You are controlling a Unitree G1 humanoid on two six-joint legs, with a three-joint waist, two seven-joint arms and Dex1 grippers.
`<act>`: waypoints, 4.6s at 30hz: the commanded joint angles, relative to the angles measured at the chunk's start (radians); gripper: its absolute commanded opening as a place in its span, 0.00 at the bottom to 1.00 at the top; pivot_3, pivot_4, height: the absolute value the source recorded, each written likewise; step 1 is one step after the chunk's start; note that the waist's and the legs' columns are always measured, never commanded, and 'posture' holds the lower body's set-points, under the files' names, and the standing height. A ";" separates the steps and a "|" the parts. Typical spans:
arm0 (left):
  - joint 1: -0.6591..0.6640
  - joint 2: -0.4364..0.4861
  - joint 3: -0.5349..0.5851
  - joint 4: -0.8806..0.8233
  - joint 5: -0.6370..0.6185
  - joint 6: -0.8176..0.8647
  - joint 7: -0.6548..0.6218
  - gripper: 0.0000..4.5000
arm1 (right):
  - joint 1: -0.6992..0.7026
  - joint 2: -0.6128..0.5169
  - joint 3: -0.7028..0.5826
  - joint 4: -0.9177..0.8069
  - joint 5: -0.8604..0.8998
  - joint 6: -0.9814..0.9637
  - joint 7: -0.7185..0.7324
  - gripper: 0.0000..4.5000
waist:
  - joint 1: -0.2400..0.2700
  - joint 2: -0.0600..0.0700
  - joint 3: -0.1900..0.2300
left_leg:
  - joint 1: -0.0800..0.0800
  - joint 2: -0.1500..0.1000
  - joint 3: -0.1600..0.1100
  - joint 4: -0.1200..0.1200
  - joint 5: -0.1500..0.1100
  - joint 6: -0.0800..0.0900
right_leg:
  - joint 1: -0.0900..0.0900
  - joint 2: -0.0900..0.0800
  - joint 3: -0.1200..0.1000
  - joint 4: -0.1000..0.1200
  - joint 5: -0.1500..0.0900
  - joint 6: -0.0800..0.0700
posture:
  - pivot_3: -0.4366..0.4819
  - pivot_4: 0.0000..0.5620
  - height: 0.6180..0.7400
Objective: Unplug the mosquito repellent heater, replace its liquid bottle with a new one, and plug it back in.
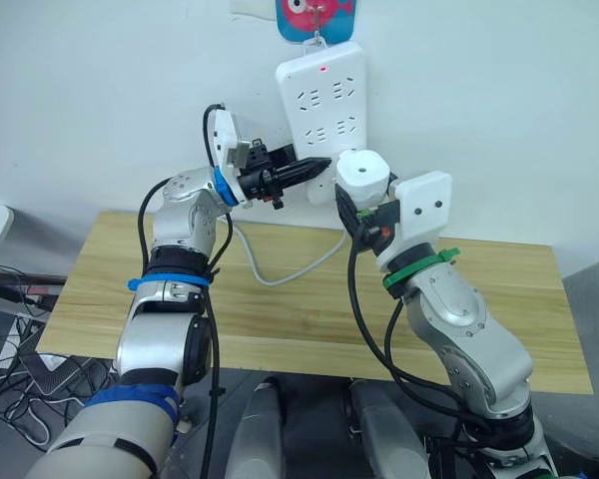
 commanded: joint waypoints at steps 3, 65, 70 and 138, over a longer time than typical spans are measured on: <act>0.006 -0.029 -0.022 -0.075 -0.035 0.019 -0.049 0.29 | -0.063 0.024 -0.035 0.045 -0.048 0.044 0.004 0.68 | 0.000 0.000 0.000 | 0.000 0.000 0.000 0.000 0.000 0.000 | 0.000 0.000 0.000 0.001 0.000 0.000 | 0.57 0.55 1.00; 0.693 0.229 0.098 -1.035 -0.243 0.295 0.313 1.00 | 0.057 -0.278 -0.141 -0.170 0.298 0.136 0.260 0.02 | 0.076 -0.001 -0.001 | -0.003 0.001 -0.004 -0.008 0.004 -0.004 | 0.002 -0.003 -0.003 -0.010 -0.004 -0.006 | 0.74 0.56 1.00; 0.703 0.238 0.088 -1.056 -0.258 0.295 0.325 1.00 | 0.007 -0.238 -0.135 -0.136 0.248 0.129 0.246 0.02 | 0.078 -0.001 -0.001 | -0.002 0.002 -0.004 -0.010 0.004 -0.004 | 0.001 -0.002 -0.003 -0.010 -0.006 -0.003 | 0.74 0.56 1.00; 0.678 0.234 0.017 -1.016 -0.270 0.282 0.334 1.00 | -0.004 -0.157 -0.221 -0.122 0.140 0.199 0.213 0.02 | 0.086 -0.001 -0.001 | -0.002 0.002 -0.004 -0.015 0.004 -0.004 | 0.002 -0.002 -0.003 -0.016 -0.004 -0.006 | 0.70 0.58 1.00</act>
